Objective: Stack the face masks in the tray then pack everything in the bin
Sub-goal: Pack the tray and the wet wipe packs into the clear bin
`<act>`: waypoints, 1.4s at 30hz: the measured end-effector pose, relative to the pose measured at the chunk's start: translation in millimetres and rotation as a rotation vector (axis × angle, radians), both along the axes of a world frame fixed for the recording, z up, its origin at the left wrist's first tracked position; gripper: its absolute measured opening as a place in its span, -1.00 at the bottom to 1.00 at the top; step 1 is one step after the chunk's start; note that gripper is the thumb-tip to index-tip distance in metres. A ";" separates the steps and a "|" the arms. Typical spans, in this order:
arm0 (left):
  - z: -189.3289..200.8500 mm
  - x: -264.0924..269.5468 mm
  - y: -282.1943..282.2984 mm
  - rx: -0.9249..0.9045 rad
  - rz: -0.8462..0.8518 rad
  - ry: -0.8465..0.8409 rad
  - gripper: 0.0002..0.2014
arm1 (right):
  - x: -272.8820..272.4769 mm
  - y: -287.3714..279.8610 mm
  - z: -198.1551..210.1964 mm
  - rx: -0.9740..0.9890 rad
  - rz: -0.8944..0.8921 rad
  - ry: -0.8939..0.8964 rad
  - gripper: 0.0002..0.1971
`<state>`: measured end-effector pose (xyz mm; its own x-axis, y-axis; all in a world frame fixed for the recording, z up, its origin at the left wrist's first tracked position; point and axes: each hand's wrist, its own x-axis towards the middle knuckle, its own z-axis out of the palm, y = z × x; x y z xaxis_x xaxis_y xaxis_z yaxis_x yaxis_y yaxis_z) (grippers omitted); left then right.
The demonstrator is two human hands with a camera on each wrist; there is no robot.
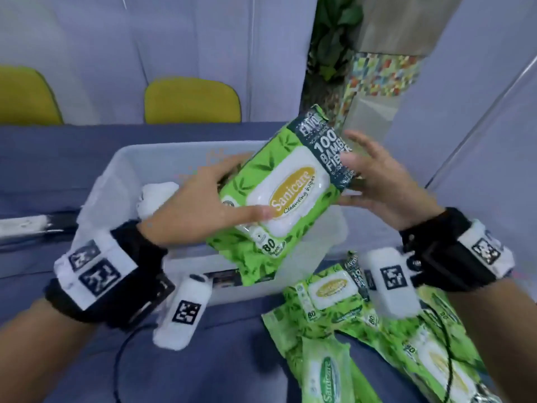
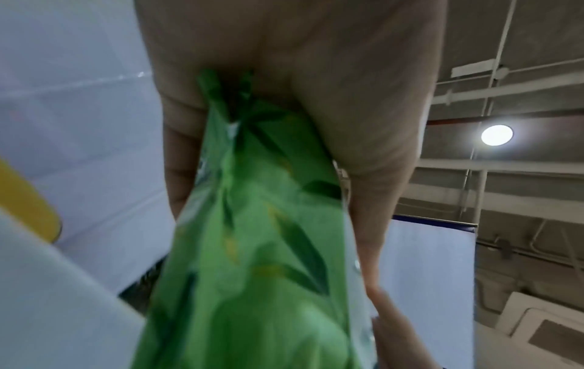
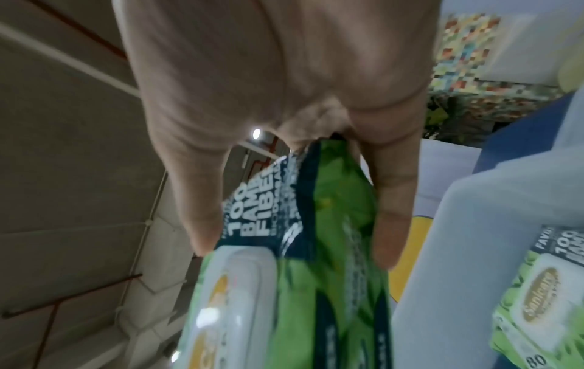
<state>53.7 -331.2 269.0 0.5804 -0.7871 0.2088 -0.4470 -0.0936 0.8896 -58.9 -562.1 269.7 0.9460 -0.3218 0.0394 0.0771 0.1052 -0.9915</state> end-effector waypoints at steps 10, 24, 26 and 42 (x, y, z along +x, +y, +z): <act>-8.4 121.7 -7.4 0.068 0.406 0.134 -0.08 | 101.4 -1.3 -10.5 -0.190 0.014 0.313 -0.55; -116.8 153.3 -57.6 0.370 0.080 0.785 -0.12 | 120.8 -49.0 -47.0 -0.567 0.077 0.814 -0.64; -128.7 153.4 -65.1 0.472 0.060 0.759 -0.30 | 108.3 -58.5 -34.7 -0.588 0.049 0.754 -0.68; -223.2 151.6 -99.3 0.550 0.119 0.643 0.07 | -34.0 -82.4 -146.8 -1.106 0.347 0.884 -0.23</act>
<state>205.3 -430.4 45.7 0.5407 -0.6064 -0.5830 0.1691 -0.6005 0.7815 -92.9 -644.6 122.8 0.8150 -0.2688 -0.5133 -0.4578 -0.8417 -0.2862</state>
